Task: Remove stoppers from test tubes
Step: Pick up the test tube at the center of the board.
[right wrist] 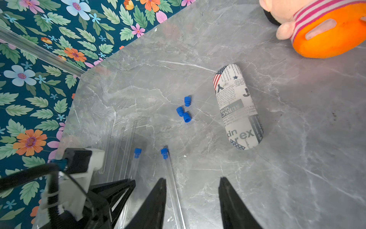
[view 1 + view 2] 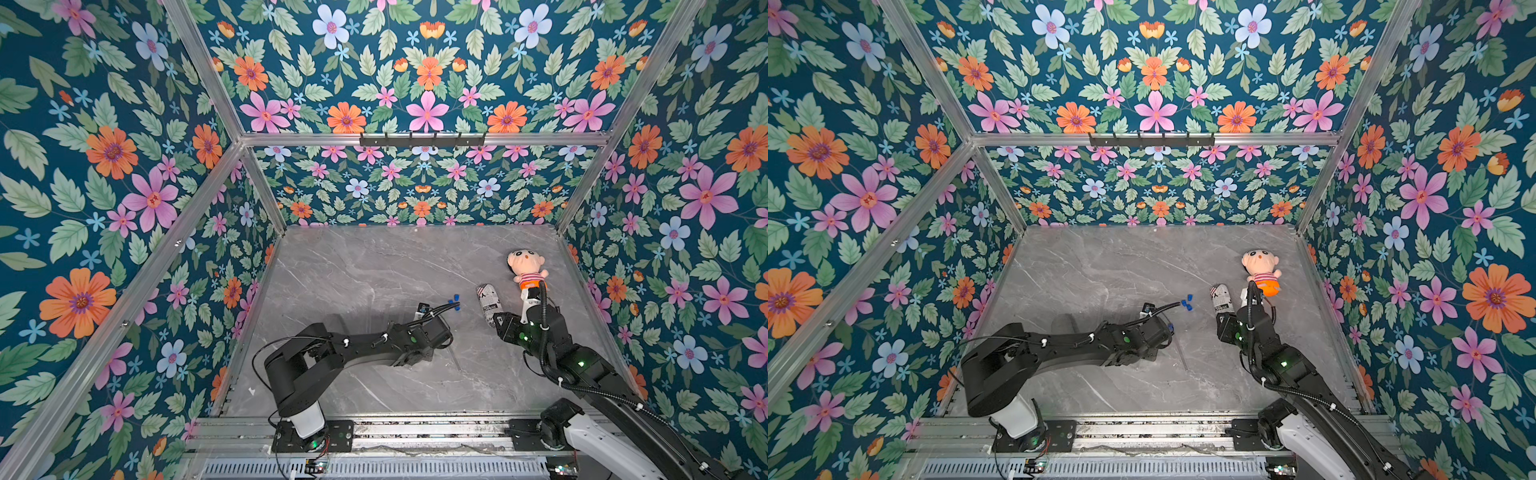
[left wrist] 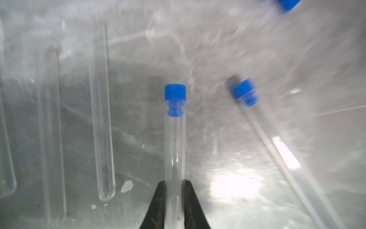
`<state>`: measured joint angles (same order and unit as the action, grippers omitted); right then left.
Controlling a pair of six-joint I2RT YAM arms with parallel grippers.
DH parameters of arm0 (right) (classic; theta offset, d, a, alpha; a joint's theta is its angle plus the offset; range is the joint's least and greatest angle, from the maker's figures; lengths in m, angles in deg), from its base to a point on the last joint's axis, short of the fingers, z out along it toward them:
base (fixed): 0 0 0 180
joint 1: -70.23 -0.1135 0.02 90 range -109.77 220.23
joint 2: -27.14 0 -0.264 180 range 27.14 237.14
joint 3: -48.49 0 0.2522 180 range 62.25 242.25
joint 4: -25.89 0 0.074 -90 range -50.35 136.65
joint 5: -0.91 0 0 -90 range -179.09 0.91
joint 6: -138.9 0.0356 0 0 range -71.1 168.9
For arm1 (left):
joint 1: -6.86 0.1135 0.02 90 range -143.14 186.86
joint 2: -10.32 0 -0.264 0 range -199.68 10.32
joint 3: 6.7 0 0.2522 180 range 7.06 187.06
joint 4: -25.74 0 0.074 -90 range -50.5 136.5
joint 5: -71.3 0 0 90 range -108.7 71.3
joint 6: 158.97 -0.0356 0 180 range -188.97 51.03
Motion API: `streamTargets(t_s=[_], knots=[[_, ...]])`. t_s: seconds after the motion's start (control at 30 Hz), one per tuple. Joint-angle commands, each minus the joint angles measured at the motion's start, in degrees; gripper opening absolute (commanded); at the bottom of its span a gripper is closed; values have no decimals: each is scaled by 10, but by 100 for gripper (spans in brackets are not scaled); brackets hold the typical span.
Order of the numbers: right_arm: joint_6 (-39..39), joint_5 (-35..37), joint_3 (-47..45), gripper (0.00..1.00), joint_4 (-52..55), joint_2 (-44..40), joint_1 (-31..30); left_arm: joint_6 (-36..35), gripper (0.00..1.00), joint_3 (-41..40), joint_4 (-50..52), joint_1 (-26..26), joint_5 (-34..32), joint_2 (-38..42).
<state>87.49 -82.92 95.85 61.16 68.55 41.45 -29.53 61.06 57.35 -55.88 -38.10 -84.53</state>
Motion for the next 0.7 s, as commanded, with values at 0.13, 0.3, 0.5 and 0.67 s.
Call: streamTargets(t_s=[0.13, 0.3, 0.5, 0.67], knots=[[6, -8, 15, 45, -19, 15, -4, -92, 10, -45, -133, 1, 3, 90], [6, -10, 41, 44, -36, 45, -22, -148, 10, -112, -226, 3, 14, 168], [4, -20, 84, 44, -66, 107, -56, -196, 11, -166, -298, 15, 49, 229], [27, -63, 99, 44, -122, 151, -59, -199, 12, -205, -358, 32, 92, 244]])
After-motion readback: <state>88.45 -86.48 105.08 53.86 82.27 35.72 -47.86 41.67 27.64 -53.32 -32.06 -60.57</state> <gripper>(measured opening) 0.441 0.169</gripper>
